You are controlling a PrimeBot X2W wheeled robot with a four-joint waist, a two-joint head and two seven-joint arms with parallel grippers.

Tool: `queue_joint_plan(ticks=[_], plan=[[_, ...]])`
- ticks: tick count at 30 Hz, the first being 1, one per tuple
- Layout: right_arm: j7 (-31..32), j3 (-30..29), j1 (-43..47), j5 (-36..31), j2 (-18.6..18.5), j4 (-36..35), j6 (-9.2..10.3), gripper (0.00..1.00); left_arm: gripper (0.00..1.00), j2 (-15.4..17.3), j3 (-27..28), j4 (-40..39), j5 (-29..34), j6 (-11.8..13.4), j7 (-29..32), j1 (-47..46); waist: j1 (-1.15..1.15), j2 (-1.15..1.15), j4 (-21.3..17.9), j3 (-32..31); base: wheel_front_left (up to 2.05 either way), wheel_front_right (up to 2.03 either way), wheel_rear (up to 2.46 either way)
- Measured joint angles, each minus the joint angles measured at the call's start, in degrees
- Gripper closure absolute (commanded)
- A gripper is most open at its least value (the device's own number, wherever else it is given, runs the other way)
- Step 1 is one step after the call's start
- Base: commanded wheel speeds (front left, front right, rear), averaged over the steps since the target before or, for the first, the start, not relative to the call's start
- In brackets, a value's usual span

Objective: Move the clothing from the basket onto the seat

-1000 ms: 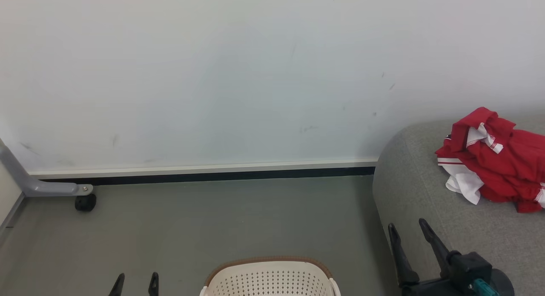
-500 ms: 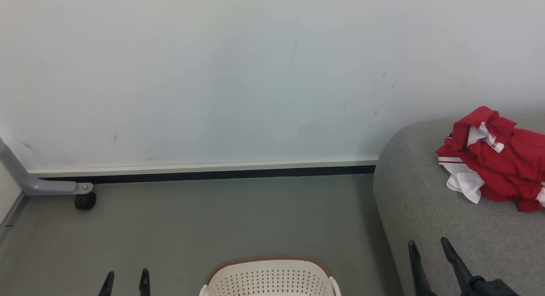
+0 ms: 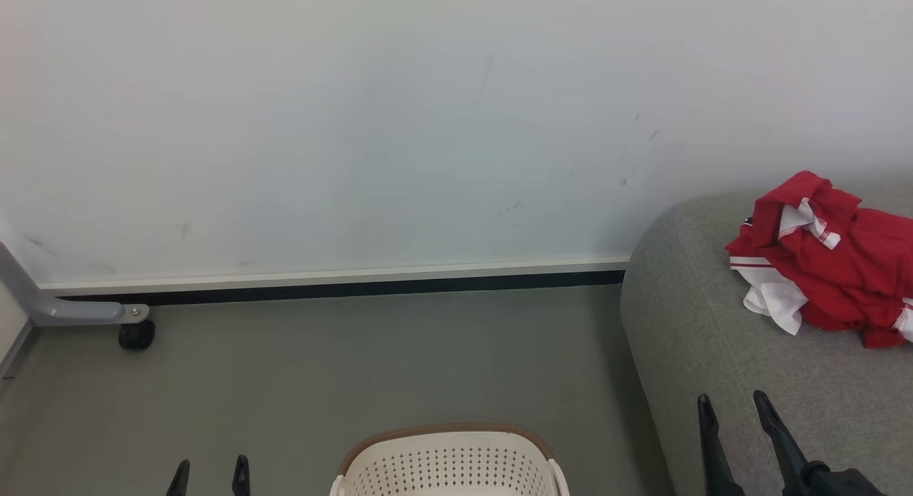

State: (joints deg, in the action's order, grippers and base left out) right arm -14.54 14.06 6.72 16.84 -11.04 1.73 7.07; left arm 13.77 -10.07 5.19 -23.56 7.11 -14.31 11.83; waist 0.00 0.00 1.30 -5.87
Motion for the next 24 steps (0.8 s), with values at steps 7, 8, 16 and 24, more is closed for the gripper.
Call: queue_joint_plan(ticks=[7, 8, 16, 24], plan=[[-0.01, -0.81, 0.29, -1.14, 0.6, -0.9, 0.05, 0.0, 0.0, -0.4, 0.05, 0.05, 0.55, 0.01, 0.0, -0.01, 0.0, 0.0, 0.1, 0.09, 0.0, 0.0, 0.0], [-0.01, -0.9, 0.38, -1.3, 0.68, -0.98, 0.05, 0.0, 0.0, -0.41, 0.07, 0.05, 0.56, 0.01, 0.0, -0.01, 0.0, 0.0, 0.14, 0.09, 0.0, 0.0, 0.0], [0.01, -1.46, 0.83, -1.8, 1.22, -1.21, 0.05, 1.0, 1.0, -0.49, 0.05, 0.26, 1.94, -0.01, 0.02, 0.01, 0.0, 0.0, 0.45, 0.13, 0.0, 0.0, 0.0], [0.89, -1.32, 2.54, -0.89, 2.31, 2.41, -0.14, 1.0, 1.0, -2.22, -0.19, 3.53, 1.25, -0.31, 0.66, 1.21, 0.0, 0.0, 0.43, 0.23, 0.0, 0.0, 0.0]])
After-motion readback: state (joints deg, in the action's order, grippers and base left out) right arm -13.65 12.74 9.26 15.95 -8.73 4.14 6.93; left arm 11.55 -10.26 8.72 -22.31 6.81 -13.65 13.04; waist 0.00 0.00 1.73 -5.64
